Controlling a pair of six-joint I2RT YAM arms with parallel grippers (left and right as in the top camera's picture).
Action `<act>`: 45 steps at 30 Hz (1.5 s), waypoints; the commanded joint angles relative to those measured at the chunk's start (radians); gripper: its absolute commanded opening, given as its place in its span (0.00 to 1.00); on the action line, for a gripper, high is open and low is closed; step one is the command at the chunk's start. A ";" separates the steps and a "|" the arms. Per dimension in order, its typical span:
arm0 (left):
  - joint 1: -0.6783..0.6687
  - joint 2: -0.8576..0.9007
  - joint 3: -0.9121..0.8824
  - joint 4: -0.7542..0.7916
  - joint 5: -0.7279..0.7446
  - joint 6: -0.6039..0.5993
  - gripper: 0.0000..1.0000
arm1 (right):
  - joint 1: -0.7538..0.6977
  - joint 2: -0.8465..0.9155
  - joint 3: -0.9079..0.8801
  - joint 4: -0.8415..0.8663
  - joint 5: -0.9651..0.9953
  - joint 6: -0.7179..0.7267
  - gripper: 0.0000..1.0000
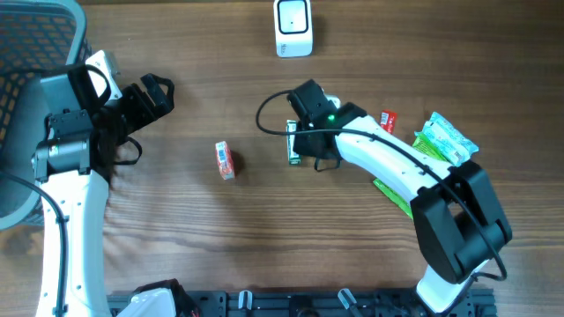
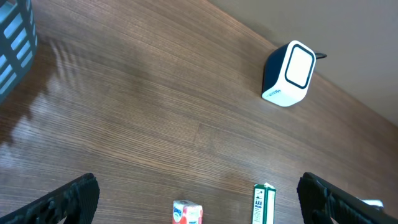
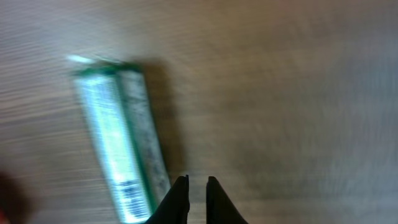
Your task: Scan the item barcode
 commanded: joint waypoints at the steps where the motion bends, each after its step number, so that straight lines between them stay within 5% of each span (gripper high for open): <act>1: 0.005 0.003 0.014 0.003 -0.005 0.017 1.00 | 0.003 -0.020 -0.101 0.028 -0.047 0.306 0.08; 13: 0.005 0.003 0.014 0.003 -0.005 0.017 1.00 | 0.117 -0.020 -0.174 0.279 -0.213 0.272 0.04; 20: 0.005 0.003 0.014 0.003 -0.005 0.017 1.00 | 0.236 -0.020 -0.174 0.417 -0.175 0.065 0.04; 27: 0.005 0.003 0.014 0.003 -0.005 0.017 1.00 | 0.185 -0.077 -0.122 0.323 -0.207 -0.100 0.04; 39: 0.005 0.003 0.014 0.003 -0.005 0.017 1.00 | 0.112 -0.072 -0.187 0.218 -0.032 0.113 0.04; 45: 0.005 0.003 0.014 0.003 -0.005 0.017 1.00 | 0.114 0.043 -0.200 0.414 -0.159 0.161 0.04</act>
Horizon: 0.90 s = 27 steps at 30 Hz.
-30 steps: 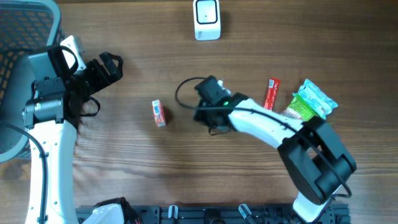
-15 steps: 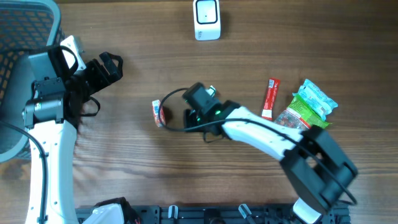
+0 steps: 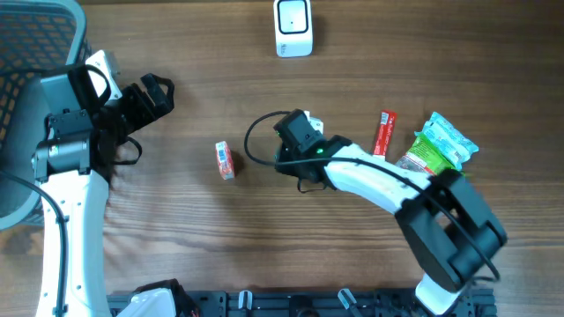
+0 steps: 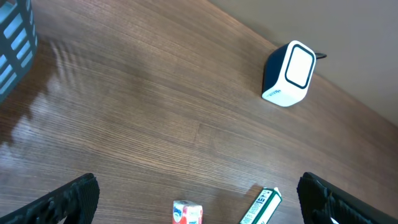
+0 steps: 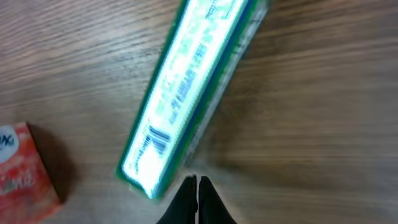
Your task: Scan the item barcode
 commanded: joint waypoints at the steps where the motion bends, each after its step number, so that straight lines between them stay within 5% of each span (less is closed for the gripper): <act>1: 0.005 0.003 0.014 0.003 -0.005 0.017 1.00 | 0.004 0.063 -0.009 0.111 -0.066 0.034 0.04; 10: 0.005 0.003 0.014 0.003 -0.005 0.017 1.00 | 0.004 0.082 -0.010 0.301 -0.138 -0.084 0.04; 16: 0.005 0.003 0.014 0.003 -0.005 0.017 1.00 | -0.040 -0.024 0.032 0.131 -0.384 -0.466 0.17; 19: 0.005 0.003 0.014 0.003 -0.005 0.017 1.00 | -0.094 -0.135 0.071 -0.080 -0.357 -0.801 0.47; 27: 0.005 0.003 0.014 0.003 -0.005 0.017 1.00 | -0.150 -0.221 0.048 -0.200 -0.108 -1.360 0.46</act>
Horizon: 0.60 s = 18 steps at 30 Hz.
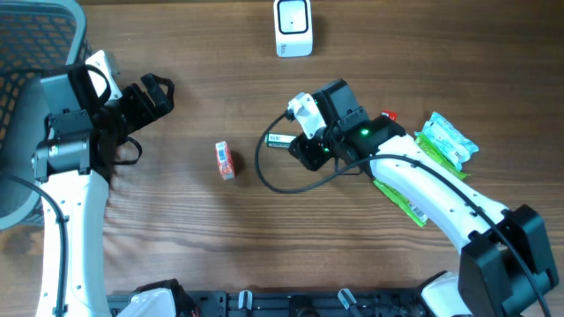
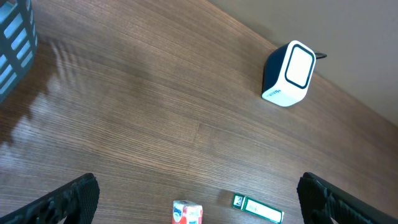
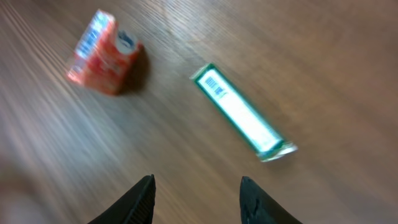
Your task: Scan the item barcode
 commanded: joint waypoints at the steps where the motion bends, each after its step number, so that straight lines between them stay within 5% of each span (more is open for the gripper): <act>1: 0.005 0.003 0.014 0.003 -0.005 0.017 1.00 | 0.000 0.022 -0.023 0.019 0.121 -0.325 0.48; 4: 0.005 0.003 0.014 0.003 -0.005 0.017 1.00 | 0.000 0.066 -0.032 0.075 0.130 -0.345 0.52; 7: 0.005 0.003 0.014 0.003 -0.005 0.017 1.00 | 0.000 0.118 -0.032 0.147 0.175 -0.344 0.67; 18: 0.005 0.003 0.014 0.003 -0.005 0.017 1.00 | -0.003 0.275 -0.032 0.285 0.188 -0.369 0.66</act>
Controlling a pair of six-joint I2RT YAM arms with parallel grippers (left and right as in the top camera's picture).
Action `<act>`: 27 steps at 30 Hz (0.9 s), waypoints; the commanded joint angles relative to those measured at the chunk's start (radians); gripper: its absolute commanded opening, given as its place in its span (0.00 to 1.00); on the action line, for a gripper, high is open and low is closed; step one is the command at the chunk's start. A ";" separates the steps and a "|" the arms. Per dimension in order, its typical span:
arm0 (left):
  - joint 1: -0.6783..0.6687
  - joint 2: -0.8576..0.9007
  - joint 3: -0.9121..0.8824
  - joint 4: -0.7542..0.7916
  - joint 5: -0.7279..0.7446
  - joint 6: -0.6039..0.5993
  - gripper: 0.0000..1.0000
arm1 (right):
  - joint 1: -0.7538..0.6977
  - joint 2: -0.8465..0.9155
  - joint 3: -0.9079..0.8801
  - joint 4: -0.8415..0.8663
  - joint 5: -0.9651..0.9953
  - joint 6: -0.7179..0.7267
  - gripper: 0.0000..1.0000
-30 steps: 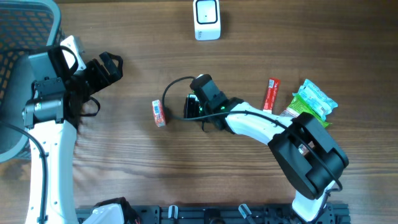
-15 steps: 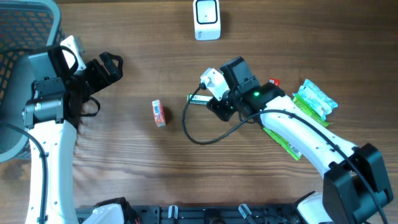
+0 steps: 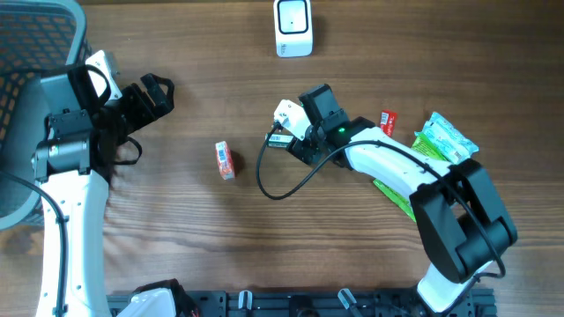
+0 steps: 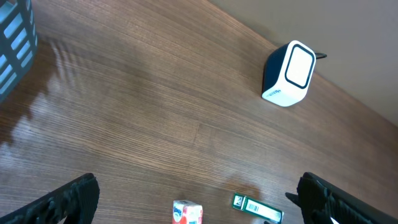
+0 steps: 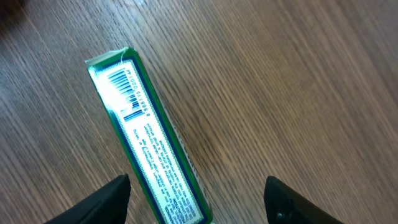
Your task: Scan the item barcode
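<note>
The item, a long green box [image 5: 149,158] with its barcode face up, lies flat on the wooden table [image 3: 264,238]; it also shows in the overhead view [image 3: 279,140] and the left wrist view [image 4: 257,208]. My right gripper [image 5: 196,205] is open wide just over it, the box's near end between the two fingers and nothing gripped. The white barcode scanner [image 3: 293,28] stands at the far edge, its window visible to the left wrist [image 4: 289,73]. My left gripper [image 3: 152,95] hangs open at the far left, well away from the box.
A small red carton [image 3: 225,161] stands left of the green box. A red stick pack [image 3: 388,121], a green snack bag [image 3: 445,141] and a flat green packet [image 3: 397,195] lie at the right. A mesh chair [image 3: 35,44] is at the far left.
My right gripper has come down closer to the green box and now straddles its end, still open. The box itself has not shifted. The left arm is unchanged.
At first the green box lay pointing toward the scanner, with my right gripper nearly shut beside it. Then the shut gripper was against it and the box lay slanted. Later it lay crosswise, barcode up, the gripper open above; now the gripper straddles it.
</note>
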 commanded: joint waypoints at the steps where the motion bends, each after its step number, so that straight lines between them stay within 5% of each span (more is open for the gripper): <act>1: 0.005 0.003 0.014 0.003 -0.005 0.018 1.00 | -0.006 0.043 -0.009 0.006 0.009 -0.019 0.63; 8: 0.005 0.003 0.014 0.003 -0.005 0.017 1.00 | -0.006 0.071 -0.009 -0.033 0.006 0.034 0.40; 12: 0.005 0.003 0.014 0.003 -0.005 0.017 1.00 | -0.006 0.045 -0.008 -0.036 -0.040 0.169 0.38; 27: 0.005 0.003 0.014 0.003 -0.005 0.017 1.00 | -0.006 -0.109 -0.008 -0.061 -0.101 0.198 0.25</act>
